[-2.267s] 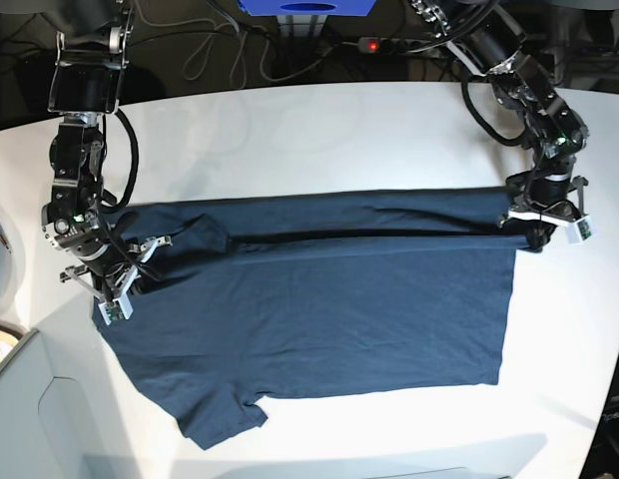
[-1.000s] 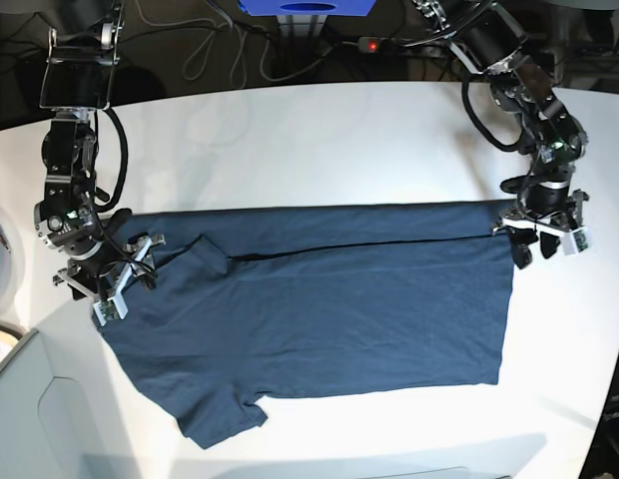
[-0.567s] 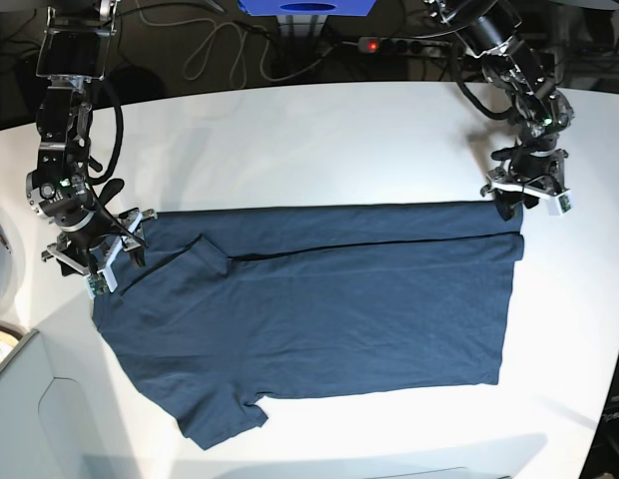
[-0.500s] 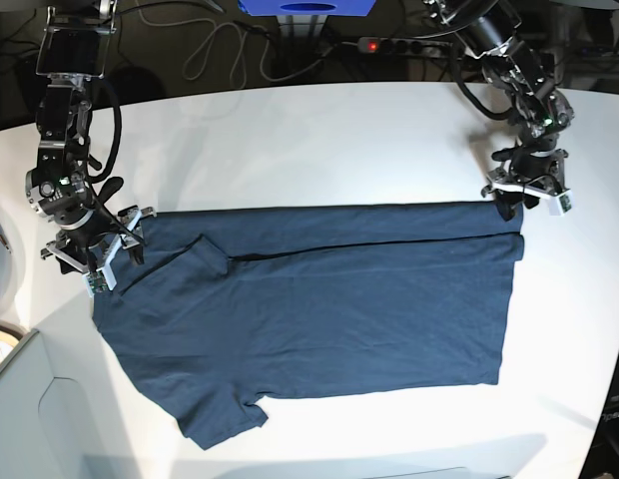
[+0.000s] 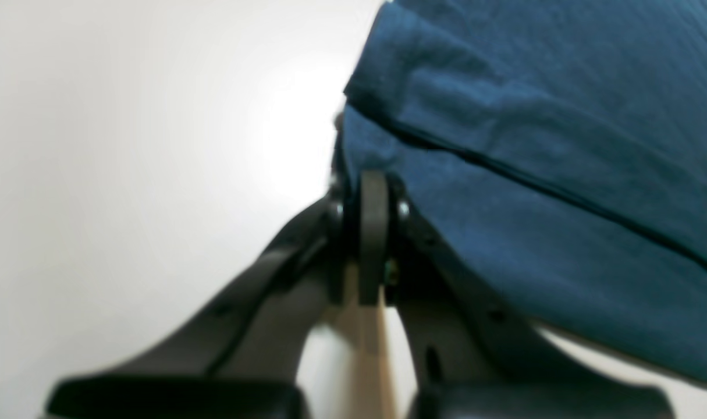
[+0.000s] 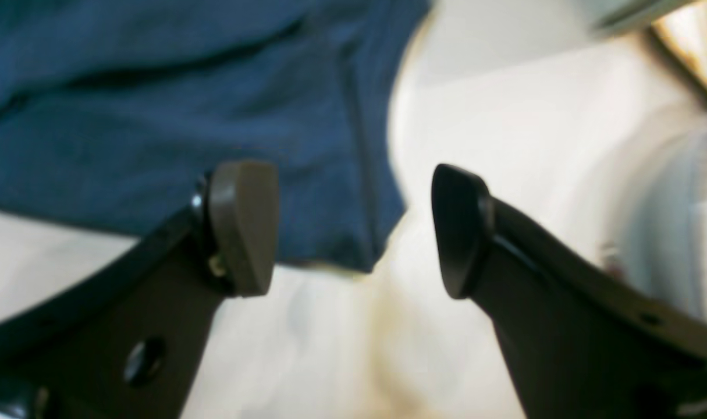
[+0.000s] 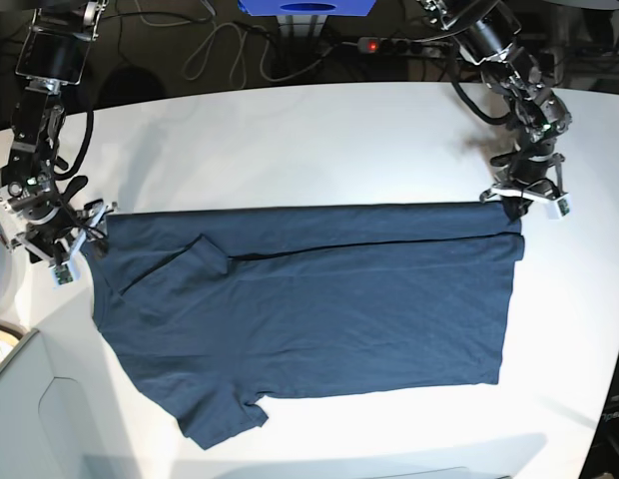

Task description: Fold the T-shirt properly

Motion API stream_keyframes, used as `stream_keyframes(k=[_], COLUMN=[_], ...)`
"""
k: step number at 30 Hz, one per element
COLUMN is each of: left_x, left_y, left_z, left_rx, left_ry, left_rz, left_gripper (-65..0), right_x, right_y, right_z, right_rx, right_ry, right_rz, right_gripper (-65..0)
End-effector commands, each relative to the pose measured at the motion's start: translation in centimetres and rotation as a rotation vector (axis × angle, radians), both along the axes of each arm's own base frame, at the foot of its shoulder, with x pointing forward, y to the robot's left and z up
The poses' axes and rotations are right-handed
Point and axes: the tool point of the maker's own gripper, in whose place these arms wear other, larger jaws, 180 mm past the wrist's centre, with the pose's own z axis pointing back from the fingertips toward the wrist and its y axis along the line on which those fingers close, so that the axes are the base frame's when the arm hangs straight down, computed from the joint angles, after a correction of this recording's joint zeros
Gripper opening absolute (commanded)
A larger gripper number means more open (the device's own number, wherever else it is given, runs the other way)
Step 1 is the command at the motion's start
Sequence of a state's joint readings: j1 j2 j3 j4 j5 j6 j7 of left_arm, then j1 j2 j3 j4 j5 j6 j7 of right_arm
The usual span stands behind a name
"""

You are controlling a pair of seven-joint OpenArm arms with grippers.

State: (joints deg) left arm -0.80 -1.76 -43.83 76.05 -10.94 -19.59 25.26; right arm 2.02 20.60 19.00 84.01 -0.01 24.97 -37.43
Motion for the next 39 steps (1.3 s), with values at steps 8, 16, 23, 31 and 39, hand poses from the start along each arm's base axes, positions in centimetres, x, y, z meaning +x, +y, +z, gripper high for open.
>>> stream_keyframes(k=[8,16,23,31,39], left_x=[0.1,0.0,-0.1,-1.0,0.9], left_y=[0.3,0.4,0.4,0.6,0.8], left_z=[0.4,0.4,0.3,0.6,7.7], left_rx=[0.012,0.012,0.012,0.034,0.170], left_ry=[-0.005,-0.004,0.000,0.008,-0.135], left_rz=[-0.006,-0.004,-0.003,-0.008,-0.039], left_gripper=[-65.0,-65.0,-65.0,-65.0,-65.0], right_x=[1.3,0.2,-0.6,-0.8,0.7], right_y=[-2.0,-2.3,-2.2,-2.3,-2.3], right_z=[-1.9,-4.3,-5.8,-5.1,0.0], right_rx=[0.058,0.091,0.107,0.085,-0.033], right_ry=[0.020,0.071,0.113,0.114,0.044], right_rz=[-0.044,-0.067,-0.076,-0.034,0.032], right_gripper=[-25.9,-26.0,-47.6,-64.8,-64.8])
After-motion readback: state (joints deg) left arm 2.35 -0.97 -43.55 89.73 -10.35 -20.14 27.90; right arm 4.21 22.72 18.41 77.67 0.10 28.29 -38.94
